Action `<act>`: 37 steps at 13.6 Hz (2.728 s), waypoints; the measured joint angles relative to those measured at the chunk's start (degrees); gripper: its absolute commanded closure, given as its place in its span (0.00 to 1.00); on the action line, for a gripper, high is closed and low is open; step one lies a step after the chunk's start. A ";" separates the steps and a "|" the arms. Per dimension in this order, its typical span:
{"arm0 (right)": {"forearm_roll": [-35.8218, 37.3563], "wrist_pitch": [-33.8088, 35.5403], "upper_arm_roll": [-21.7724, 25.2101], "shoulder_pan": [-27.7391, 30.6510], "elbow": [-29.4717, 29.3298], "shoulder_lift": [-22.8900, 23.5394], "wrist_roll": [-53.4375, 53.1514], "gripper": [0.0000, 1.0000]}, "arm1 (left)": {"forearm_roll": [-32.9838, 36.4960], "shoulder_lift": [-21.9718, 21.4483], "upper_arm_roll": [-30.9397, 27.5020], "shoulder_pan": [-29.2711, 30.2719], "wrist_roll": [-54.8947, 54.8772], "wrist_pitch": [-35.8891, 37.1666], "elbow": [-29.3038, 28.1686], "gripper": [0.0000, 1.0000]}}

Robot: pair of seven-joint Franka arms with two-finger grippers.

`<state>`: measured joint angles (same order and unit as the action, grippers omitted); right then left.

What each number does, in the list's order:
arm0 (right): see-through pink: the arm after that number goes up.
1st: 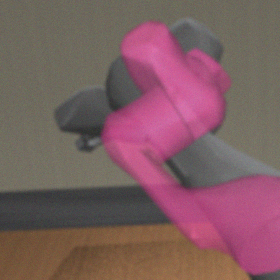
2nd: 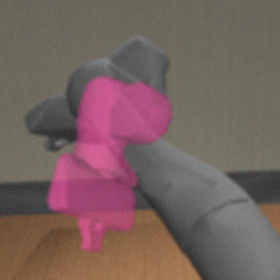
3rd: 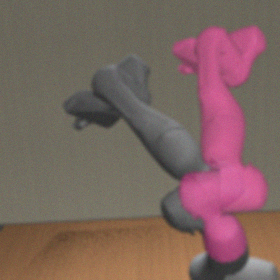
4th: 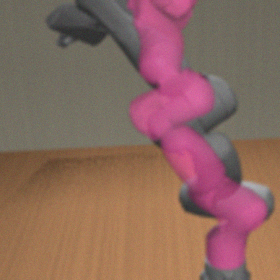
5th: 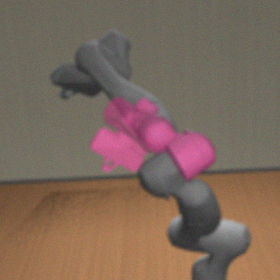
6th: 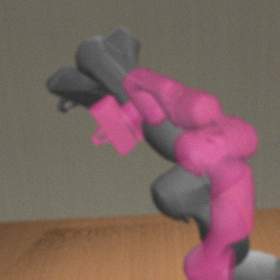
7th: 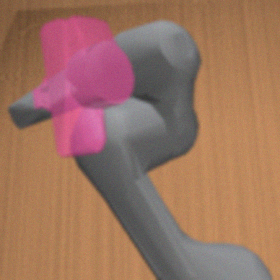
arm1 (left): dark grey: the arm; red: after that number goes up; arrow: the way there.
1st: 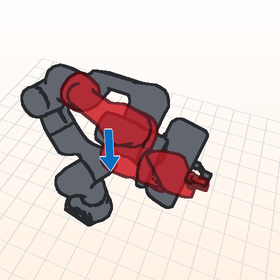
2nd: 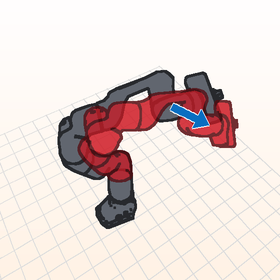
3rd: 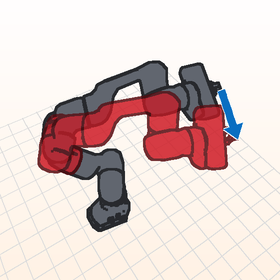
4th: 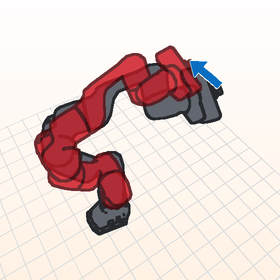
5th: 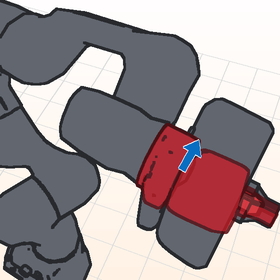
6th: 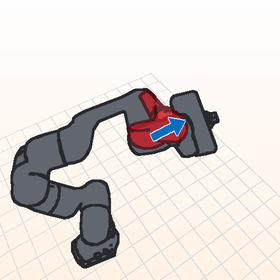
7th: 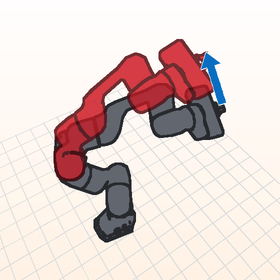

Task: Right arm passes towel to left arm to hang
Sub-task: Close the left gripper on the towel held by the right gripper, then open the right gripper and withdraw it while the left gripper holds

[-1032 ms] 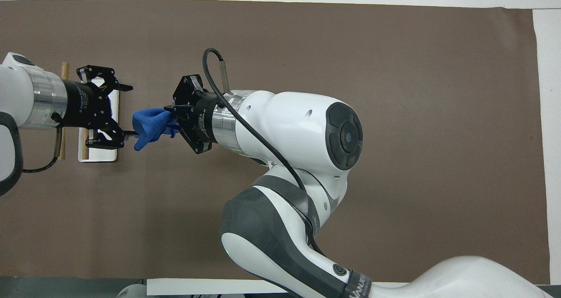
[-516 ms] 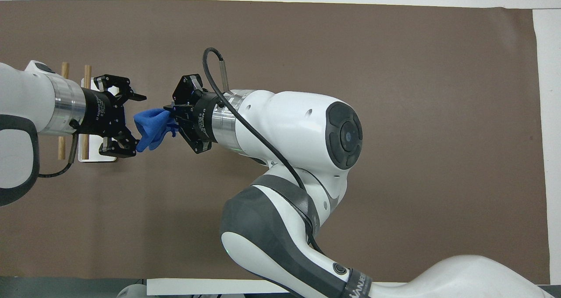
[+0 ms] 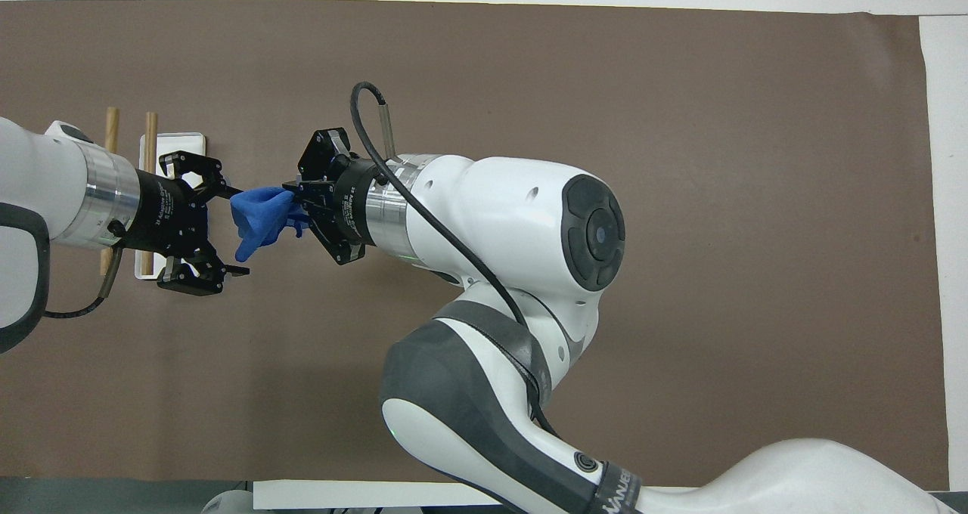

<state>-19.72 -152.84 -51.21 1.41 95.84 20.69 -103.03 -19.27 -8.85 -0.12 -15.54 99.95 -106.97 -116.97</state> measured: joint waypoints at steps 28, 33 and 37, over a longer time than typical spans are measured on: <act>-0.03 0.03 0.00 0.03 0.00 0.13 -0.04 0.01 | -2.89 -1.02 0.06 -2.96 5.45 -12.81 -4.05 1.00; -0.04 0.06 0.02 0.15 0.00 0.22 -0.05 0.00 | -2.89 -1.02 0.06 -2.96 3.00 -14.94 -4.07 1.00; 0.29 0.25 1.43 0.02 1.09 -0.79 10.59 0.00 | -2.88 -0.97 -0.22 -1.72 -8.55 -18.05 -4.06 1.00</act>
<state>-19.43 -152.59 -49.78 1.43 96.93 19.90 -92.44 -22.15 -9.83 -0.34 -17.25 91.40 -125.02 -121.04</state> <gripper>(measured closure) 0.000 0.978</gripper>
